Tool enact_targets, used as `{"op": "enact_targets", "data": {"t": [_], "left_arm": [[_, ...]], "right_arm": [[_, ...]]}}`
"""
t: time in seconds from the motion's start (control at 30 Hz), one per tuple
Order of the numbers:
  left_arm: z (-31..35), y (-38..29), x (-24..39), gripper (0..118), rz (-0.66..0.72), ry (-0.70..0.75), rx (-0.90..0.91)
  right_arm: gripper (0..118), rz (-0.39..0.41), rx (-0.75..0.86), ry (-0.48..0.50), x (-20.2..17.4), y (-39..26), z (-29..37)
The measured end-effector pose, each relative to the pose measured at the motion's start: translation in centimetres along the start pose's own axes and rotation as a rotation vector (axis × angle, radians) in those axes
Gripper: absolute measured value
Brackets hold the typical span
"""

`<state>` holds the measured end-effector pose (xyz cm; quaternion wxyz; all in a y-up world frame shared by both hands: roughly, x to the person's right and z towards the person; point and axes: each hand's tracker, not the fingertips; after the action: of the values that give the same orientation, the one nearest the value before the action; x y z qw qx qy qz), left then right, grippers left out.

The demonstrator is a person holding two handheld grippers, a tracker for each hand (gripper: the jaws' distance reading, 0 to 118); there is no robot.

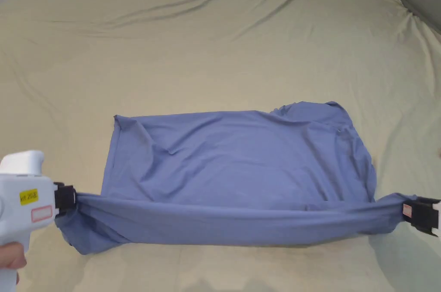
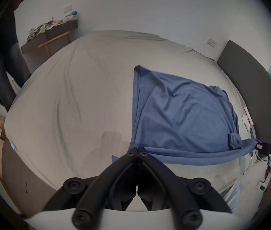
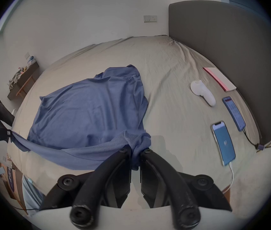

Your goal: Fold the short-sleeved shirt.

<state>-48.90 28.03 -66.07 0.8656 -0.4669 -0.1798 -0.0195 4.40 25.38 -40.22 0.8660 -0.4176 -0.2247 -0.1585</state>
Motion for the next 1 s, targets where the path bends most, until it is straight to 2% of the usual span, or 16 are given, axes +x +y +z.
{"op": "enact_targets", "data": {"t": [0.17, 0.4, 0.43, 0.47, 0.5, 0.53, 0.6, 0.63, 0.7, 0.77, 0.8, 0.83, 0.87, 0.9, 0.93, 1.0], "left_arm": [[-5.4, 4.4, -0.2, 0, 0.005, 0.014, -0.038], [-10.7, 7.4, 0.1, 0, 0.016, 0.046, -0.088], [-10.9, 7.4, 0.5, 2, 0.021, 0.044, -0.099], [-11.4, 7.5, 0.4, 28, 0.033, 0.034, -0.100], [-11.8, 7.5, 0.3, 93, 0.037, 0.019, -0.104], [-12.1, 7.5, 0.2, 118, 0.040, 0.015, -0.103], [-14.4, 7.0, -1.4, 110, 0.113, -0.008, -0.140], [-13.2, 6.7, -1.5, 109, 0.116, 0.011, -0.077], [-11.5, 5.1, -2.5, 109, 0.179, -0.042, -0.113], [-10.0, 3.3, -3.0, 109, 0.174, -0.014, -0.131], [-9.1, 2.1, -3.1, 108, 0.156, 0.000, -0.147], [-8.0, 1.0, -2.6, 105, 0.132, 0.007, -0.146], [-7.0, -0.3, -2.5, 90, 0.113, 0.010, -0.134], [-6.3, -1.3, -2.2, 41, 0.076, 0.007, -0.130], [-6.1, -2.1, -1.9, 0, 0.069, 0.006, -0.143], [-6.7, -2.9, -3.1, 0, 0.066, -0.002, -0.142]], "right_arm": [[8, -0.006, -0.048, -0.011, -0.8, 4.9, -5.3], [8, -0.014, -0.131, -0.054, -1.9, 8.1, -12.2], [15, -0.027, -0.159, -0.053, -1.9, 8.3, -12.9], [38, -0.049, -0.190, -0.058, -1.8, 8.2, -13.3], [85, -0.080, -0.199, -0.066, -1.7, 8.2, -13.8], [105, -0.085, -0.200, -0.082, -1.6, 8.2, -14.1], [108, -0.132, -0.165, -0.050, -0.8, 7.4, -13.8], [108, -0.155, -0.149, -0.051, -0.7, 6.9, -13.1], [108, -0.160, -0.154, -0.031, -0.1, 5.1, -11.7], [105, -0.167, -0.143, -0.009, 0.8, 3.2, -9.9], [84, -0.171, -0.130, 0.017, 0.9, 1.9, -8.9], [50, -0.173, -0.122, 0.014, 1.1, 0.8, -8.1], [7, -0.167, -0.123, 0.003, 0.8, -0.1, -7.0], [0, -0.162, -0.116, -0.013, 0.7, -1.4, -6.6], [0, -0.157, -0.116, -0.030, 0.8, -2.2, -6.3], [0, -0.144, -0.136, -0.013, 1.2, -3.4, -6.5]]}}
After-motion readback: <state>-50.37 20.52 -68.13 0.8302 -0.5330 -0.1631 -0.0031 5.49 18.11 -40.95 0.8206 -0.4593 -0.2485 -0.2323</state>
